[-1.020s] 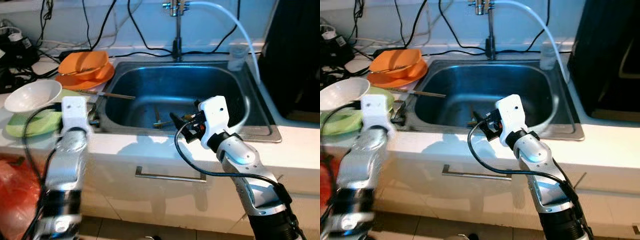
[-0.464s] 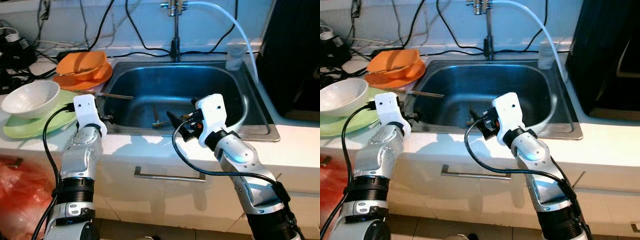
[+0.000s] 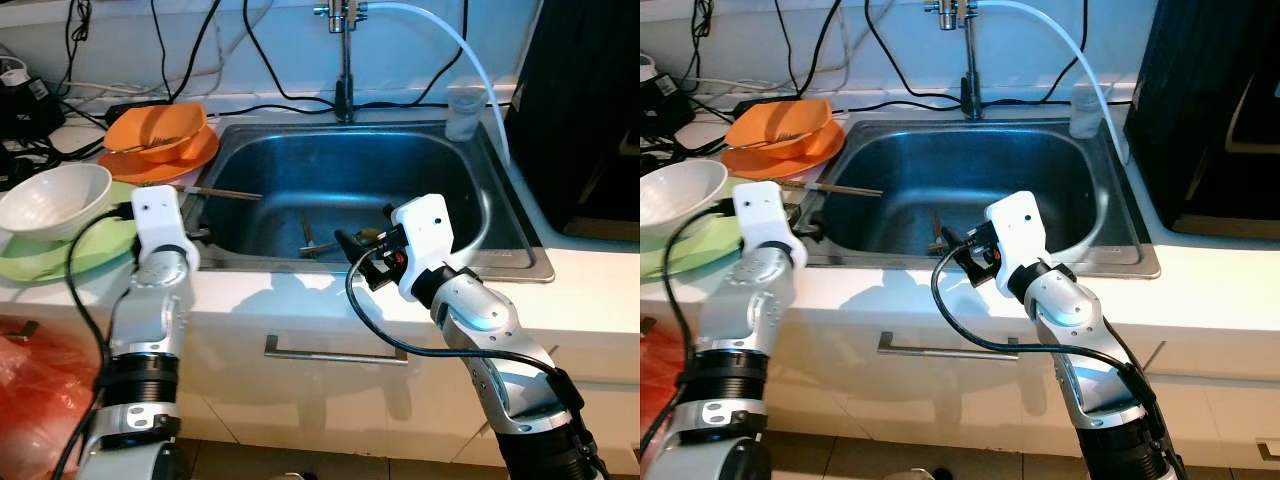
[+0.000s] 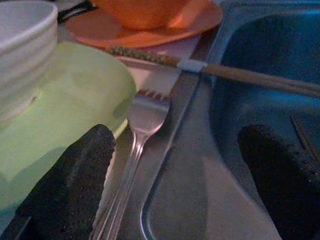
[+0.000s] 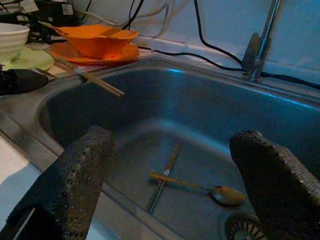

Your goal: Kitchen organization

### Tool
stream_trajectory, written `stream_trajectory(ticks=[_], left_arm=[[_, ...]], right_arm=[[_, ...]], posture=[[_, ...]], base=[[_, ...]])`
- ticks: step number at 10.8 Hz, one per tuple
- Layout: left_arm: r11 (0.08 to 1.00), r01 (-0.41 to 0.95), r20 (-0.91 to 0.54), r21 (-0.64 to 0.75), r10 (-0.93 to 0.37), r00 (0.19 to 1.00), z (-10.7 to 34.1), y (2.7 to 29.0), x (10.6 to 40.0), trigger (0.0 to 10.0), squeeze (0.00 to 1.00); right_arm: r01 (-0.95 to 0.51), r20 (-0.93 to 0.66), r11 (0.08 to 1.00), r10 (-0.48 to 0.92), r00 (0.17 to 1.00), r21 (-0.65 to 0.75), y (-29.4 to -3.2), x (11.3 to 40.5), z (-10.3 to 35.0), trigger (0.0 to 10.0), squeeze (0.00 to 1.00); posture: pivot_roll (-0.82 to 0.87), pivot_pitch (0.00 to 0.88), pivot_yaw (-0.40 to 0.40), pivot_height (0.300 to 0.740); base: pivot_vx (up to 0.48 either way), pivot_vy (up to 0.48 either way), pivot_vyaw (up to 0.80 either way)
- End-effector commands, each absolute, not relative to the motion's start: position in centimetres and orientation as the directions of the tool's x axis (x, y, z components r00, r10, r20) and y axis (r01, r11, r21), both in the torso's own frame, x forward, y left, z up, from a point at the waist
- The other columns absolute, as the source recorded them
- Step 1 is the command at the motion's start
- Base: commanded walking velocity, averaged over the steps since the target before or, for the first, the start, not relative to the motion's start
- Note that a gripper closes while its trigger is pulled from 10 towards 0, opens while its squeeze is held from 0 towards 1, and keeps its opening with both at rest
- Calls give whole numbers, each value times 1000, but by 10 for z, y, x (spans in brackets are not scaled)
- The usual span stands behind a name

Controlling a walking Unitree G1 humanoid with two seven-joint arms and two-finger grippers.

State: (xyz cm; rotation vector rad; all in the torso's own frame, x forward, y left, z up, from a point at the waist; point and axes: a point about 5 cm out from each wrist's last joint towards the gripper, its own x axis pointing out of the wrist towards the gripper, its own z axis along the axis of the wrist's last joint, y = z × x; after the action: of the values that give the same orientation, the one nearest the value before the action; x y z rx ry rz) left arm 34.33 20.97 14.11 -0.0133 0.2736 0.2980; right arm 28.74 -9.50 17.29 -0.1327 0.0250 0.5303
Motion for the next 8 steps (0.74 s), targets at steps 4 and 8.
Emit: stream_trajectory(ticks=[4, 8], left_arm=[[951, -306, -380, 35, 296, 876, 132, 222, 346, 10000, 0], [929, -369, -415, -1, 335, 846, 132, 244, 351, 10000, 0]], right_arm=[[-521, -50, 845, 519, 853, -119, -93, 282, 176, 10000, 0], [-509, -57, 853, 506, 861, -116, -97, 281, 175, 10000, 0]], posture=[[-21, 0, 94, 740], [-25, 0, 99, 740]], base=[[0, 0, 0], [0, 0, 0]])
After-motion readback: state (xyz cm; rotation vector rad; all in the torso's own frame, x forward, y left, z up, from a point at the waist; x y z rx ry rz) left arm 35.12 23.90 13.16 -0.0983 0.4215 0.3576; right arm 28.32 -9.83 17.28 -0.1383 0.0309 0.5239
